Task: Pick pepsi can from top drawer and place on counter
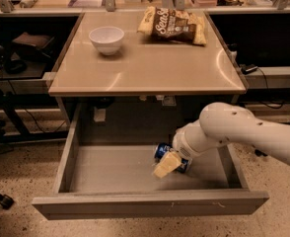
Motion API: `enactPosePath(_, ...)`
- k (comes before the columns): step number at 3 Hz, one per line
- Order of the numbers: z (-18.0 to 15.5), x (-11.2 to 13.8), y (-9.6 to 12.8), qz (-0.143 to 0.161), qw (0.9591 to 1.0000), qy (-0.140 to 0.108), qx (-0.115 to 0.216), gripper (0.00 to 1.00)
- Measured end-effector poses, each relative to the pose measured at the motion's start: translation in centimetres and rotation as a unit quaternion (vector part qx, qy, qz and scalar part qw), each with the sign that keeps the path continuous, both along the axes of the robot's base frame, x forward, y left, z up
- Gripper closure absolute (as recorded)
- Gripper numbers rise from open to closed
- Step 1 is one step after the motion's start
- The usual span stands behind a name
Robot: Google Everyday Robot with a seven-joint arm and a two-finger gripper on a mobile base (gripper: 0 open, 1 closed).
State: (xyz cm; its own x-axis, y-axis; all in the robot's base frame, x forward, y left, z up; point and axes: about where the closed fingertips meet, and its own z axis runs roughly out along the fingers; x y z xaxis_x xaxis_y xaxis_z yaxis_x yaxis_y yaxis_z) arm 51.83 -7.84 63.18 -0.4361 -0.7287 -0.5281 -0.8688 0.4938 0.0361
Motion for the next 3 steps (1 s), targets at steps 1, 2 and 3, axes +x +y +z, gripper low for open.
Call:
enactPosePath(1,-0.5,0.4,0.2,-0.013,0.9999,-0.01,0.005,0.0)
enactPosePath(2,-1.7,-0.1,0.6,-0.003,0.9999,0.014,0.002,0.0)
enactPosePath(3,-1.7,-0.1,0.7,-0.002,0.9999,0.014,0.002,0.0)
